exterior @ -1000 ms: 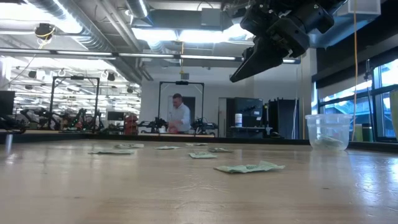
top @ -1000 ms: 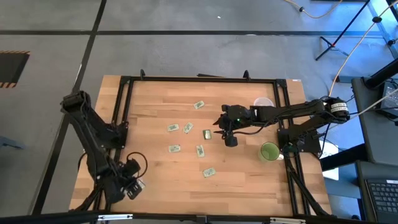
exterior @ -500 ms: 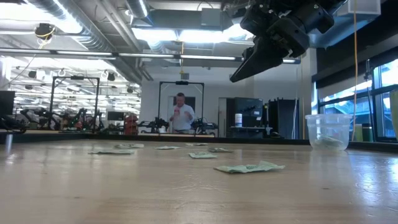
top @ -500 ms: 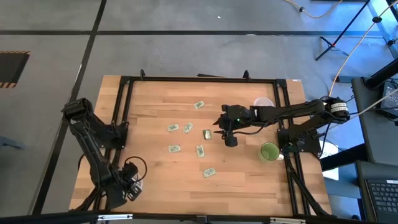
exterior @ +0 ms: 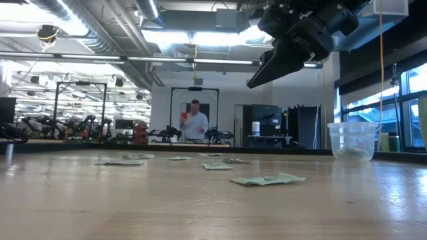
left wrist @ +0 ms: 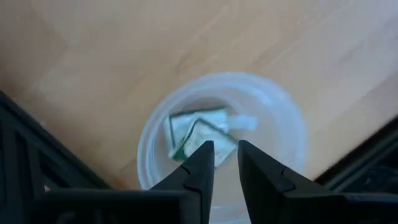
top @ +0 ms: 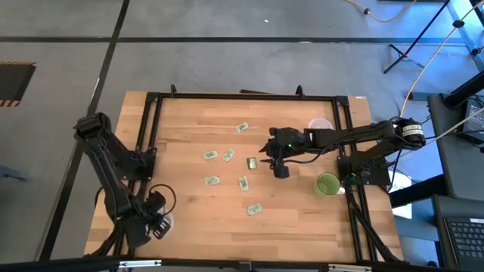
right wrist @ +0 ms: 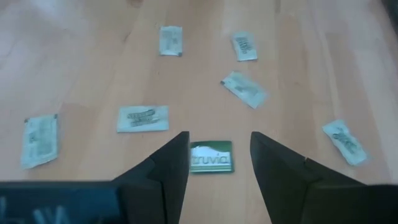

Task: Pick and place items into bin
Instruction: Put the white stevia packet into the top white bin

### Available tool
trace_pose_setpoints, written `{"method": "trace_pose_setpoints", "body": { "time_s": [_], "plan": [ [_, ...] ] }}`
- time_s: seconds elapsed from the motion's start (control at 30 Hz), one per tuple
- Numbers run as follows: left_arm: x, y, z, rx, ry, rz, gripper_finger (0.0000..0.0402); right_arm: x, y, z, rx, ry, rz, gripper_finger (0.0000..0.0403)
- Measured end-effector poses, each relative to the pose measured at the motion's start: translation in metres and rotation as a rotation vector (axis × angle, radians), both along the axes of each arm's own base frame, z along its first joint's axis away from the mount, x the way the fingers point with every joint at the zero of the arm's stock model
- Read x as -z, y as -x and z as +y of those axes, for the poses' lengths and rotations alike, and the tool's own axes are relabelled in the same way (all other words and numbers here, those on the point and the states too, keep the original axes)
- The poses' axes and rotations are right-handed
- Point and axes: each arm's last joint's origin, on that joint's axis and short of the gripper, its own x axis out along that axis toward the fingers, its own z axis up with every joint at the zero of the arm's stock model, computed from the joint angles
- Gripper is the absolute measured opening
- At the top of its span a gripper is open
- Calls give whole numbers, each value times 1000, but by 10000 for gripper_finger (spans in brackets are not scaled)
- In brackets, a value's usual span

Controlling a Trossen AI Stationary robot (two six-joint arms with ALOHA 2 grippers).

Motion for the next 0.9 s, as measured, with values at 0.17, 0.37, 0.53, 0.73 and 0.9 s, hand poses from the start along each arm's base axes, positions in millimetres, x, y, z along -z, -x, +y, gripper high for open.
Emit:
{"method": "trace_pose_setpoints", "body": {
  "time_s": [0.17,0.37,0.53,0.73,0.9],
  "plan": [
    [-17,-1,16,-44,-82,-212,67,4,4,16,-139,-23,59,172],
    [-29,-19,36,31,-279,-403,63,8,10,44,-220,-40,116,171],
    [-29,-45,57,149,-457,-365,63,7,8,71,-310,-40,67,156],
    [-30,-74,88,302,-650,-286,63,21,-4,91,-371,-39,18,136],
    [-34,-96,106,386,-761,-293,63,44,-16,102,-396,-35,32,132]
  ]
}}
